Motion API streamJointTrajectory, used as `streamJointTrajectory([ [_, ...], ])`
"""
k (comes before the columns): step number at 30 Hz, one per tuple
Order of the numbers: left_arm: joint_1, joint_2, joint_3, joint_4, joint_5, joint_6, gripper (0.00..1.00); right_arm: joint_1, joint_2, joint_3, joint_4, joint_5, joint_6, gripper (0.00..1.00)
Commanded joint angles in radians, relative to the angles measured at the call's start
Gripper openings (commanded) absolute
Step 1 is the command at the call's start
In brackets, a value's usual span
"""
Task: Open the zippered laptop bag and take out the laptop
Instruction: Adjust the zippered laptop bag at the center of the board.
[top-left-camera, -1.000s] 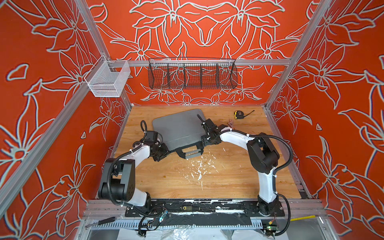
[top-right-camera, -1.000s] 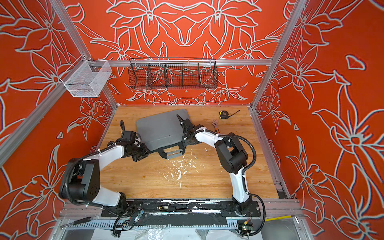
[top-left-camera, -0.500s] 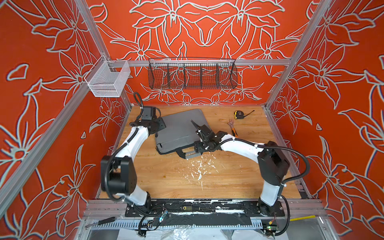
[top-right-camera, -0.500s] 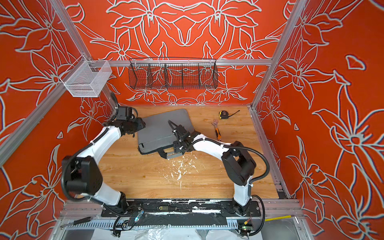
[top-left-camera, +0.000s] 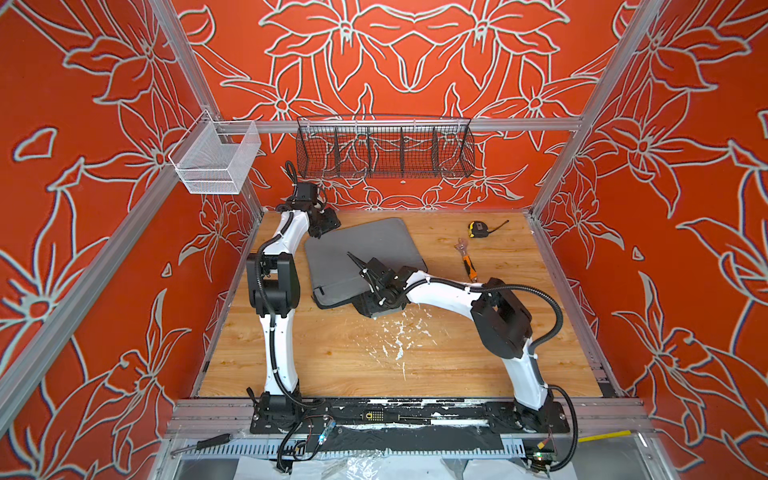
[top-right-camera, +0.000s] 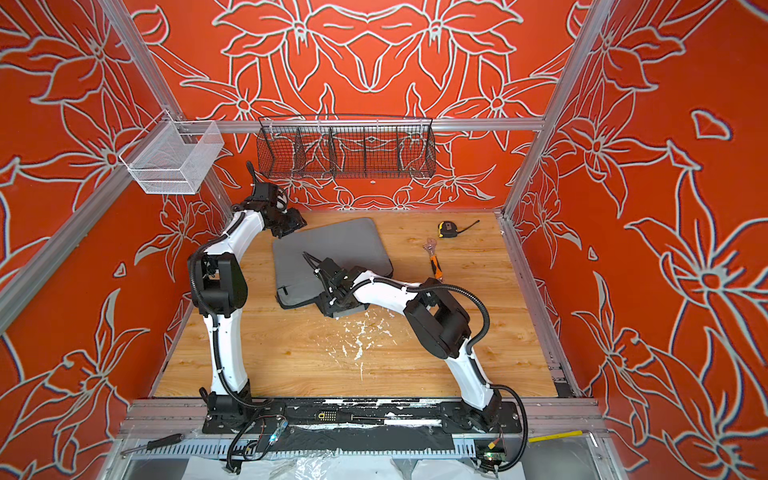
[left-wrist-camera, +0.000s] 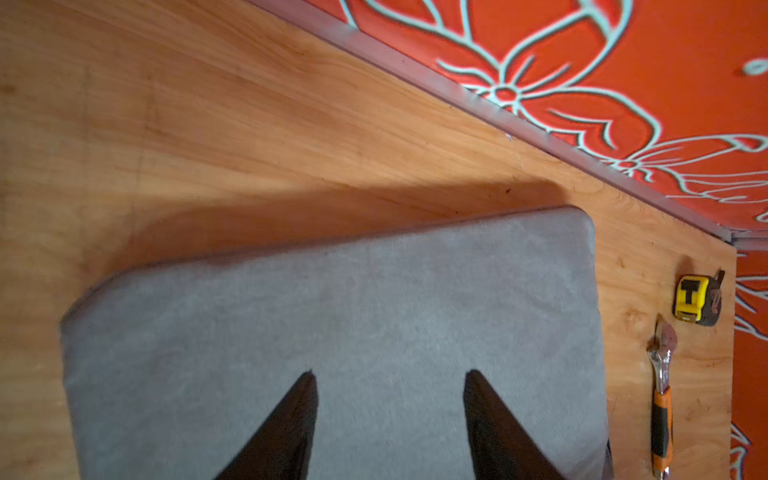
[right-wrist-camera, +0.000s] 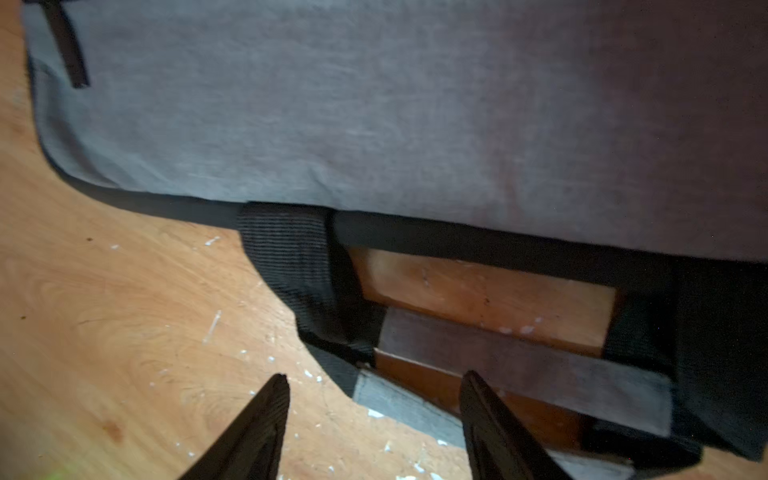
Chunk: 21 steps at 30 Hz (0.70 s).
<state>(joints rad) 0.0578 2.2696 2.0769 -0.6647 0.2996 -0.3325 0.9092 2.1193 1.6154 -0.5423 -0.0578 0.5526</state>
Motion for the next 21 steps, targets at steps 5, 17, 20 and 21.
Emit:
streamJointTrajectory([
  [5,0.064,0.180,0.212,-0.058,0.182,0.009,0.97,-0.021,-0.016,-0.105,-0.046,0.070,-0.050,0.68],
  [17,0.102,0.276,0.230,-0.139,0.238,-0.023,0.98,-0.135,-0.045,-0.194,-0.027,0.067,-0.074,0.67],
  [20,0.101,0.190,0.047,-0.078,0.245,-0.038,0.95,-0.167,-0.047,-0.196,-0.017,0.055,-0.079,0.68],
  [21,0.101,0.151,-0.028,-0.048,0.239,-0.044,0.95,-0.177,-0.048,-0.198,-0.012,0.052,-0.084,0.68],
])
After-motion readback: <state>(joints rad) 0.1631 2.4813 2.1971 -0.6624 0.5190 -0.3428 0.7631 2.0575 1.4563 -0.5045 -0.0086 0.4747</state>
